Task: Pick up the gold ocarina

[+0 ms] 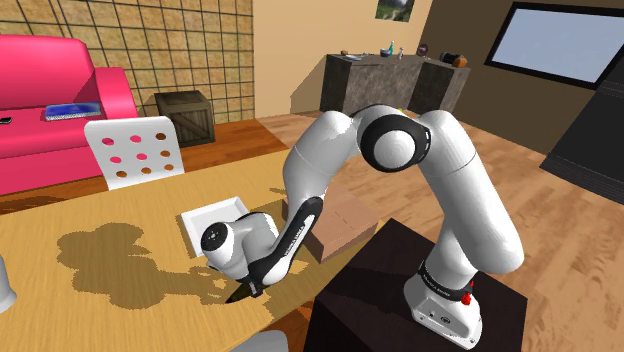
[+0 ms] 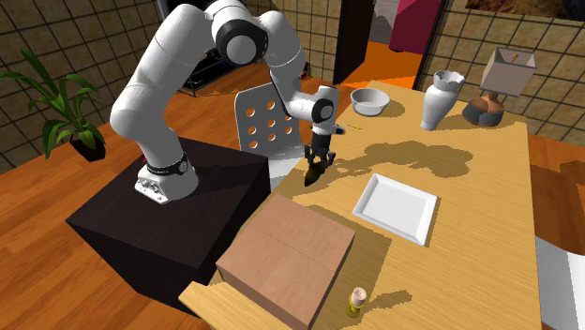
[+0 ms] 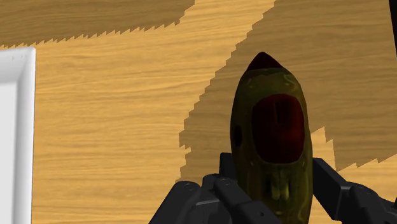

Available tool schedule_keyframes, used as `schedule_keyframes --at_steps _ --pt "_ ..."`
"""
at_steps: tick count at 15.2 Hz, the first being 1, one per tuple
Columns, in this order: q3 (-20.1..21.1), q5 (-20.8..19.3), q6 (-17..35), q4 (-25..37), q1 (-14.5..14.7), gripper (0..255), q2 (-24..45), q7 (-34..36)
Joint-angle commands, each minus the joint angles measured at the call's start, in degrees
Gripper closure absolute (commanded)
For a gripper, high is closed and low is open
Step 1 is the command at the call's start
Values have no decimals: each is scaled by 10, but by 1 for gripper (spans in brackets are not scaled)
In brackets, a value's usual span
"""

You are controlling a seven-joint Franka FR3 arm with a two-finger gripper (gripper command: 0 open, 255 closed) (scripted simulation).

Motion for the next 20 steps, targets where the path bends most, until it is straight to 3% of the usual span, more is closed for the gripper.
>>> schedule_keyframes --at_steps 1,6,20 --pt "0 0 0 0 0 255 1 0" --pt "0 0 1 -2 -1 255 0 0" --pt "30 39 -54 -37 -22 255 -96 -36"
